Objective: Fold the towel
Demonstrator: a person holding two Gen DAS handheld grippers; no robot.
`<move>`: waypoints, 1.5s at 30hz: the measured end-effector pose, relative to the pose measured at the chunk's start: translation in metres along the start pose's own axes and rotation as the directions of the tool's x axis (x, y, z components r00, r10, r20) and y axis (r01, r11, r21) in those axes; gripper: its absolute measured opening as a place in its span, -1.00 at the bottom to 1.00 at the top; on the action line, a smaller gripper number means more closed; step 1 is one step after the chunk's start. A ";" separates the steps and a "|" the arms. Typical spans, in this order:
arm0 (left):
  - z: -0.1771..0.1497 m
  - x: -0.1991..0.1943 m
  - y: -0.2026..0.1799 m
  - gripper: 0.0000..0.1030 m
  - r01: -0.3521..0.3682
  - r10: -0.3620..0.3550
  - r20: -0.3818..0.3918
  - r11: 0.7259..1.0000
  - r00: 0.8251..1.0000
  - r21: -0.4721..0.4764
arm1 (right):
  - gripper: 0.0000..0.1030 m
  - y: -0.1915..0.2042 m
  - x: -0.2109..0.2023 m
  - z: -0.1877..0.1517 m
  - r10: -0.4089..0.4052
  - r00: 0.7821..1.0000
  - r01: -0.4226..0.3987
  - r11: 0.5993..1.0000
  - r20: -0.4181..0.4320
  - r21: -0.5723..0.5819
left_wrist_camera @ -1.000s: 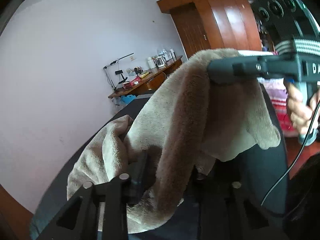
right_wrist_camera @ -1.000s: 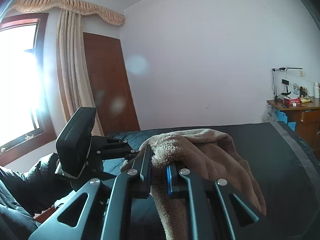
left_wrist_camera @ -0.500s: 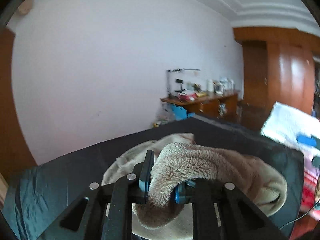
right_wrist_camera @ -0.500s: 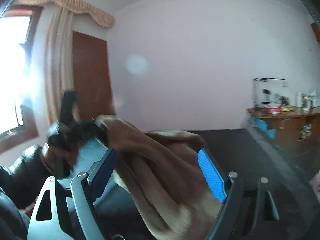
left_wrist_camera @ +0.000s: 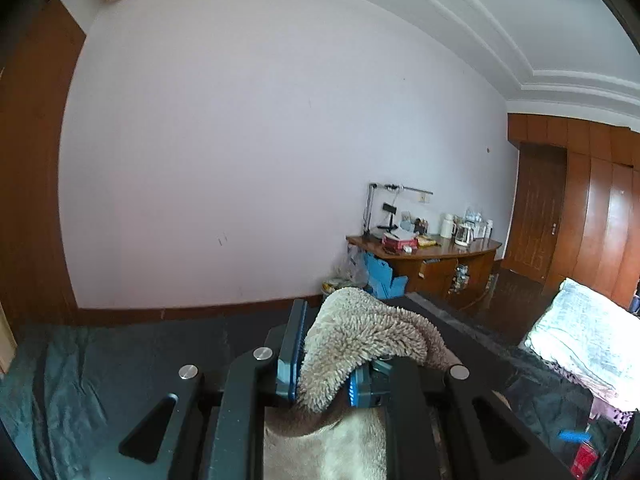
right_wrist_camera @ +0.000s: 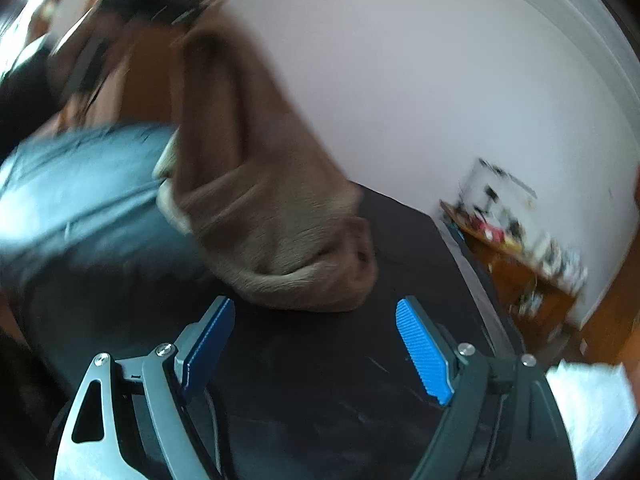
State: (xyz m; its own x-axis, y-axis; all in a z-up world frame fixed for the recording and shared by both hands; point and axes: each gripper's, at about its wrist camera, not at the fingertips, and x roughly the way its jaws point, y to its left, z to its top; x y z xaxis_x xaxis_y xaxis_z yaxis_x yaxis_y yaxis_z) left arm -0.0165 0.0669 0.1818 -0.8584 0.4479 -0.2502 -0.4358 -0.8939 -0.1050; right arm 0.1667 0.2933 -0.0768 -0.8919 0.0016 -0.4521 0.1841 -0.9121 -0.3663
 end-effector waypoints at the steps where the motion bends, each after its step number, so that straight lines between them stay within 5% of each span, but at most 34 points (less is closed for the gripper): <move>1: 0.006 -0.008 0.001 -0.65 -0.002 0.002 0.017 1.000 1.000 -0.008 | 0.67 0.007 0.002 0.002 0.013 1.000 -0.012 0.999 0.011 -0.036; 8: 0.033 -0.052 0.015 -0.65 -0.040 0.048 0.102 0.996 0.994 -0.073 | 0.67 0.026 0.032 0.028 0.185 0.980 -0.181 0.981 0.076 -0.067; 17: 0.046 -0.089 0.030 -0.65 -0.076 0.099 0.156 0.986 0.983 -0.146 | 0.67 0.022 0.037 0.054 0.299 0.944 -0.295 0.954 0.140 -0.048; 24: 0.050 -0.113 0.019 -0.65 -0.071 0.091 0.171 0.990 0.981 -0.122 | 0.64 0.048 0.055 0.073 0.314 0.942 -0.295 0.943 0.117 -0.153; 25: 0.050 -0.117 0.019 -0.65 -0.077 0.098 0.178 0.990 0.979 -0.122 | 0.56 0.050 0.062 0.074 0.299 0.950 -0.283 0.946 0.092 -0.156; 27: 0.048 -0.131 0.023 -0.65 -0.092 0.116 0.188 0.987 0.975 -0.132 | -0.33 0.050 0.076 0.076 0.276 0.960 -0.269 0.954 0.035 -0.133; 28: 0.049 -0.132 0.026 -0.65 -0.099 0.125 0.190 0.985 0.974 -0.140 | -0.48 0.046 0.080 0.078 0.261 0.965 -0.257 0.960 0.024 -0.110; 35: 0.048 -0.137 0.034 -0.65 -0.126 0.166 0.203 0.972 0.965 -0.198 | -0.70 -0.057 0.040 0.107 0.055 0.975 -0.109 0.963 0.216 0.246; 37: 0.048 -0.131 0.023 -0.65 -0.123 0.163 0.211 0.974 0.964 -0.189 | -0.73 -0.088 0.012 0.119 -0.043 0.951 -0.056 0.950 0.306 0.306; 39: 0.050 -0.142 0.023 -0.65 -0.101 0.147 0.237 0.975 0.960 -0.196 | -0.78 -0.116 -0.020 0.134 -0.148 0.903 -0.011 0.930 0.403 0.367; 45: 0.046 -0.184 0.007 -0.65 -0.079 0.137 0.366 0.983 0.920 -0.167 | -0.78 -0.162 -0.116 0.165 -0.359 0.680 -0.009 0.868 0.639 0.497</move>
